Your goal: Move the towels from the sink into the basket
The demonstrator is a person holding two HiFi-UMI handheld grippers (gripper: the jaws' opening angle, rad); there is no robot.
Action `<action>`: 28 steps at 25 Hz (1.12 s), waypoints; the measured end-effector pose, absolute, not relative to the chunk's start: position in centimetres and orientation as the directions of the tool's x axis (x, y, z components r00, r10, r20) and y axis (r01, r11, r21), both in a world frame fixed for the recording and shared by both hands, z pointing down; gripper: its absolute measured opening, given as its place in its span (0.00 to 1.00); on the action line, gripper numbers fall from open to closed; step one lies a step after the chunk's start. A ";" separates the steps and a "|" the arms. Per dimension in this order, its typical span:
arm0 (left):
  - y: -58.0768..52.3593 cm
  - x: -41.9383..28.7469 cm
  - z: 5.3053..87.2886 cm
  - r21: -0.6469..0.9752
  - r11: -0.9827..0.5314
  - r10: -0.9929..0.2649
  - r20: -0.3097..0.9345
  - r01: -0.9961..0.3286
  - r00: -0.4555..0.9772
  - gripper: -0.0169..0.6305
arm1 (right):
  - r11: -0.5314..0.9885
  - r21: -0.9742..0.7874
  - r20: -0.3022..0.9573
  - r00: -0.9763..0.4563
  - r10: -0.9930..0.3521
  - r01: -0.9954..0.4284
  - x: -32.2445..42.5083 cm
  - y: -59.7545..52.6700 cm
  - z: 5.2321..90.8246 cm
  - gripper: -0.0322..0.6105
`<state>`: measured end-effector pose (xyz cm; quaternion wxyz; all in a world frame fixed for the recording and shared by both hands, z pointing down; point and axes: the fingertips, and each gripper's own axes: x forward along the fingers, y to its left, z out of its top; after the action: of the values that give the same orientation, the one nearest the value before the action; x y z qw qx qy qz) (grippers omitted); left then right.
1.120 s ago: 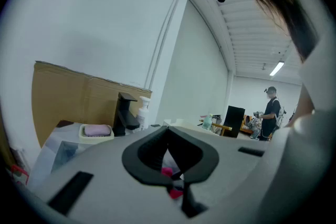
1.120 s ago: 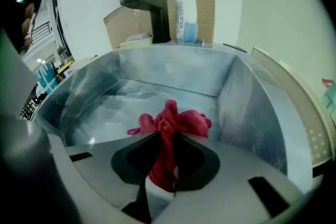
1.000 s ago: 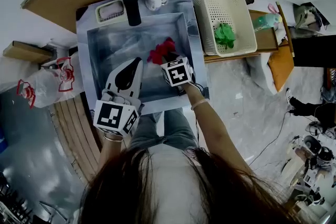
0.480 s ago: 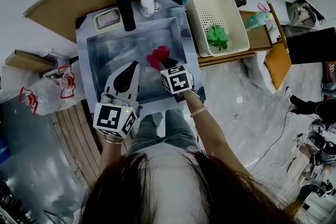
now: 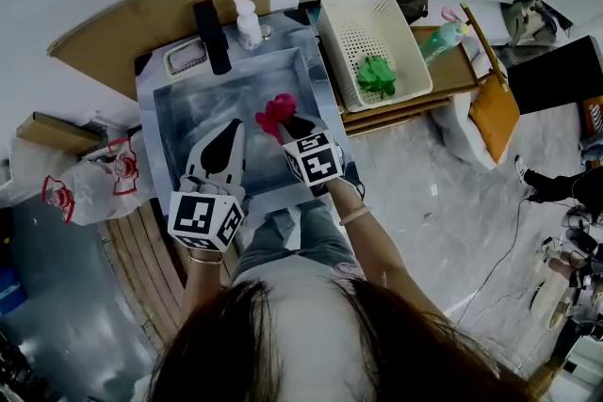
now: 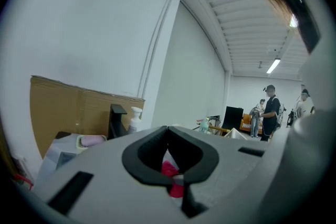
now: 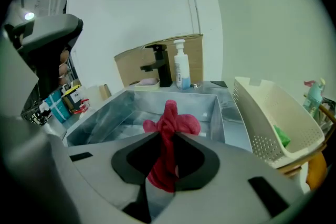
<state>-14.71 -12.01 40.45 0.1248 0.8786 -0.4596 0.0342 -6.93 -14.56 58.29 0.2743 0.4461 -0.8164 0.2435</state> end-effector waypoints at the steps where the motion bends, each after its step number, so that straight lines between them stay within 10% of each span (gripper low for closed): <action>1: -12.0 -14.6 40.3 0.187 -0.545 -0.801 0.173 -0.817 0.573 0.04 | 0.487 -0.155 0.660 -0.457 -0.596 -0.860 -6.9 -14.4 57.9 0.20; 28: -13.9 -10.3 36.0 0.083 -0.508 -0.848 0.129 -0.858 0.514 0.04 | 0.595 -0.154 0.481 -0.585 -0.653 -0.789 -4.2 -13.5 47.6 0.20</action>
<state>-10.27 -13.87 35.99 0.0681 0.8675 -0.4915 0.0358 -4.25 -13.53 47.55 0.1913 0.4133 -0.8722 0.1787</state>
